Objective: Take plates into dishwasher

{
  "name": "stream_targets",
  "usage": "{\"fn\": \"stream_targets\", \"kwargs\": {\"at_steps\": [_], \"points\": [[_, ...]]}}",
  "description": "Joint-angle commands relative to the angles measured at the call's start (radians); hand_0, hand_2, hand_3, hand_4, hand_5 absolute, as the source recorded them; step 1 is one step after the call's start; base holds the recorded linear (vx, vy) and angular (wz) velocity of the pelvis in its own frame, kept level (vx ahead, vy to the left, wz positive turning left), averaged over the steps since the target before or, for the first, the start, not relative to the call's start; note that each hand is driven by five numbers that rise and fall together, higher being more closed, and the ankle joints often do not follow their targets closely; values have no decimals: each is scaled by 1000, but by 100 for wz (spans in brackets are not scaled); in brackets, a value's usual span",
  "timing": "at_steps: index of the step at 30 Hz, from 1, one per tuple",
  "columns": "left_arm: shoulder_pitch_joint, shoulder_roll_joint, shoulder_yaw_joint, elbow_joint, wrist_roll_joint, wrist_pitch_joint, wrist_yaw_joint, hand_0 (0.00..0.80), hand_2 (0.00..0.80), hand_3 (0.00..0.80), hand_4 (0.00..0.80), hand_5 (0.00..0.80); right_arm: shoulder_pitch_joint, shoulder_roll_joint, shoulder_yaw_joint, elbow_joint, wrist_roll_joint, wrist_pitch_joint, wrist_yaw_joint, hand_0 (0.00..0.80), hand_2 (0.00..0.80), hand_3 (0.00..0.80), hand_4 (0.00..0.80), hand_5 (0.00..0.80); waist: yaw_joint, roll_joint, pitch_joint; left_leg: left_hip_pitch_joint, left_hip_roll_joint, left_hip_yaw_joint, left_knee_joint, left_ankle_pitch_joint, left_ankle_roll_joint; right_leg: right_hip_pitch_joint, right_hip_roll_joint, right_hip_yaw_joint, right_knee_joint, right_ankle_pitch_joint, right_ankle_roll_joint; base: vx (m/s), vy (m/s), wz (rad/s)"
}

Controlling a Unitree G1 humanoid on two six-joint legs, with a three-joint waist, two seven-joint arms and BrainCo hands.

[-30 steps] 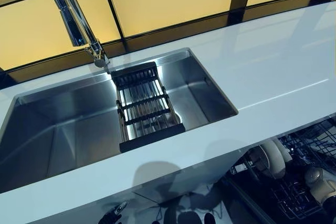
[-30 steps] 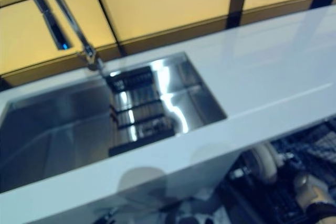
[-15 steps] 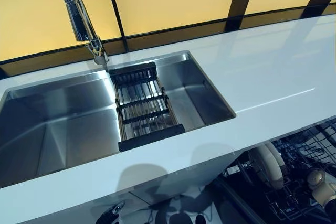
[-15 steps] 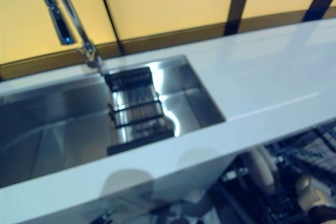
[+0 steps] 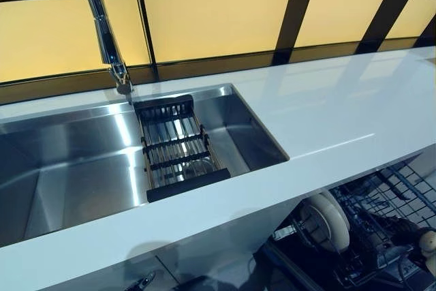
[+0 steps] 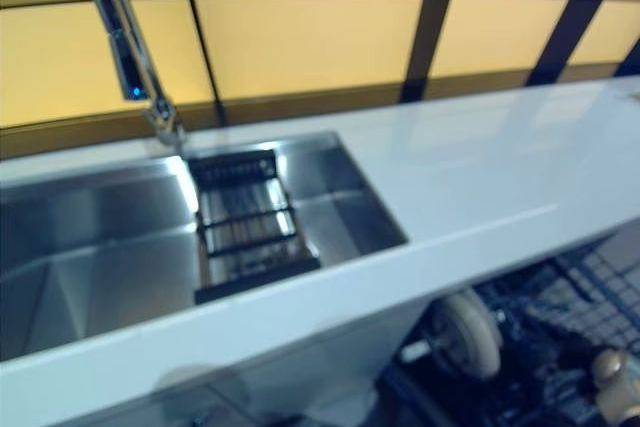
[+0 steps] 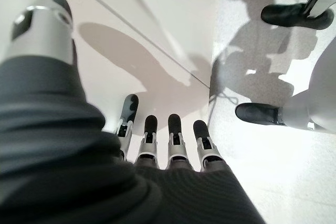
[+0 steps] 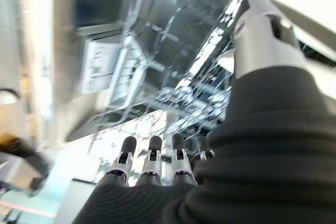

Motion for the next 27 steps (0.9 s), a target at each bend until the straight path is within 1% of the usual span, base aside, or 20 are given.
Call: {"fn": "stream_targets", "kwargs": {"at_steps": [1, 4, 5, 7, 9, 10, 11, 12, 13, 14, 15, 17, 18, 20, 21, 22, 23, 25, 26, 27], "points": [[-94, 34, 43, 105, 91, 45, 91, 0, 0, 0, 0, 0, -67, -109, -11, 8, 21, 15, 7, 0, 0, 0, 0, 0, -8, -50, -31, 69, 2, -1, 3, -84, 10, 15, 7, 6, 10, 33, 74, -22, 75, -4], [-109, 53, 45, 143, 119, 127, 110, 0, 0, 0, 0, 0, -71, -163, -39, 37, 72, 13, 0, 0, 0, 0, 0, 0, -11, -58, -38, 86, 1, -9, 3, -85, 18, 32, 7, 11, 29, 24, 72, -11, 95, -4], [-113, 65, 45, 156, 127, 151, 130, 0, 0, 0, 0, 0, -77, -204, -70, 66, 102, 14, 3, 0, 0, 0, 0, 0, -11, -62, -44, 91, -2, -16, 3, -86, 21, 37, 7, 12, 37, 19, 71, -14, 106, -2], [-116, 74, 45, 168, 134, 165, 138, 0, 0, 0, 0, 0, -84, -230, -91, 90, 116, 16, 8, 0, 0, 0, 0, 0, -11, -64, -47, 96, -4, -20, 3, -87, 23, 41, 7, 13, 42, 18, 71, -10, 129, -1], [-121, 95, 29, 185, 224, 182, 134, 0, 0, 0, 0, 0, -115, -286, -136, 158, 200, 32, -12, 0, 0, 0, 0, 0, -11, -66, -55, 108, -13, -28, 3, -90, 29, 45, 6, 23, 54, 16, 70, -9, 189, -2], [-121, 96, 29, 186, 227, 180, 135, 0, 0, 0, 0, 0, -116, -288, -137, 160, 201, 32, -12, 0, 0, 0, 0, 0, -11, -66, -54, 109, -13, -28, 3, -91, 29, 45, 6, 24, 55, 15, 70, 3, 156, -3], [-121, 103, 13, 198, 286, 169, 116, 0, 0, 0, 0, 0, -125, -302, -151, 179, 227, 53, -12, 0, 0, 0, 0, 0, -13, -65, -55, 114, -18, -27, 9, -97, 34, 39, 4, 32, 68, 16, 72, 11, 166, -4], [-124, 111, 5, 201, 285, 170, 121, 0, 0, 0, 0, 0, -122, -310, -173, 199, 249, 71, -22, 0, 0, 0, 0, 0, -22, -61, -54, 120, -22, -22, 13, -102, 39, 32, 3, 44, 78, 20, 77, 13, 200, -10], [-128, 117, 1, 202, 275, 176, 125, 0, 0, 0, 0, 0, -110, -313, -193, 211, 238, 70, -19, 0, 0, 0, 0, 0, -26, -59, -53, 126, -23, -13, 15, -106, 42, 26, 2, 50, 82, 22, 80, 19, 227, -14], [-145, 134, 1, 205, 266, 195, 135, 0, 0, 0, 0, 0, -81, -317, -237, 278, 237, 55, -43, 0, 0, 0, 0, 0, -44, -55, -52, 137, -26, 13, 19, -114, 48, 14, -2, 65, 85, 33, 89, 23, 199, -13], [-163, 149, -4, 212, 255, 211, 144, 0, 0, 0, 0, 0, -49, -318, -281, 331, 244, 22, -54, 0, 0, 0, 0, 0, -62, -52, -51, 143, -30, 32, 21, -114, 47, 3, -4, 75, 77, 57, 101, 21, 182, -7], [-184, 168, -9, 222, 255, 239, 146, 0, 0, 0, 0, 0, -5, -304, -337, 364, 269, 24, -82, 0, 0, 0, 0, 0, -77, -52, -52, 148, -35, 50, 19, -111, 42, -17, -10, 80, 53, 104, 120, -12, 88, -14], [-193, 188, -3, 233, 262, 259, 137, 0, 0, 0, 0, 0, 12, -292, -361, 384, 267, 18, -86, 0, 0, 0, 0, 0, -87, -52, -49, 153, -34, 58, 14, -103, 32, -48, -5, 77, 40, 141, 134, -40, 55, -20], [-202, 218, 10, 244, 268, 281, 138, 0, 0, 0, 0, 0, 34, -277, -388, 397, 273, 19, -83, 0, 0, 0, 0, 0, -98, -46, -45, 152, -28, 65, 5, -92, 24, -97, 13, 71, 41, 174, 143, -111, 38, -18], [-209, 233, 11, 250, 264, 298, 133, 0, 0, 0, 0, 0, 38, -279, -403, 434, 282, -2, -70, 0, 0, 0, 0, 0, -101, -43, -45, 141, -25, 61, 3, -85, 29, -113, 19, 91, 76, 177, 138, -154, 20, -30], [-213, 237, 10, 255, 267, 304, 130, 0, 0, 0, 0, 0, 40, -281, -409, 454, 284, -14, -67, 0, 0, 0, 0, 0, -97, -41, -46, 132, -24, 61, 3, -81, 32, -118, 19, 99, 101, 171, 133, -241, -51, -30], [-209, 241, 10, 261, 283, 313, 125, 0, 0, 0, 0, 0, 49, -269, -413, 461, 294, -17, -76, 0, 0, 0, 0, 0, -83, -33, -49, 110, -15, 64, 4, -74, 40, -99, -1, 90, 165, 152, 124, -313, -121, -29], [-197, 250, 17, 274, 272, 312, 132, 0, 0, 0, 0, 0, 63, -239, -406, 453, 334, -13, -84, 0, 0, 0, 0, 0, -47, -30, -62, 54, 8, 76, 18, -49, 41, -53, -50, 63, 218, 134, 112, -394, -223, -52], [-189, 258, 24, 280, 259, 314, 132, 0, 0, 0, 0, 0, 61, -215, -396, 444, 354, 1, -81, 0, 0, 0, 0, 0, -22, -32, -70, 23, 23, 87, 28, -39, 39, -18, -87, 50, 242, 144, 112, -475, -342, -55], [-180, 266, 37, 292, 252, 312, 126, 0, 0, 0, 0, 0, 52, -182, -380, 447, 379, 25, -73, 0, 0, 0, 0, 0, 12, -39, -83, -19, 40, 105, 45, -26, 34, 42, -133, 36, 253, 178, 117, -419, -309, -26]]}}
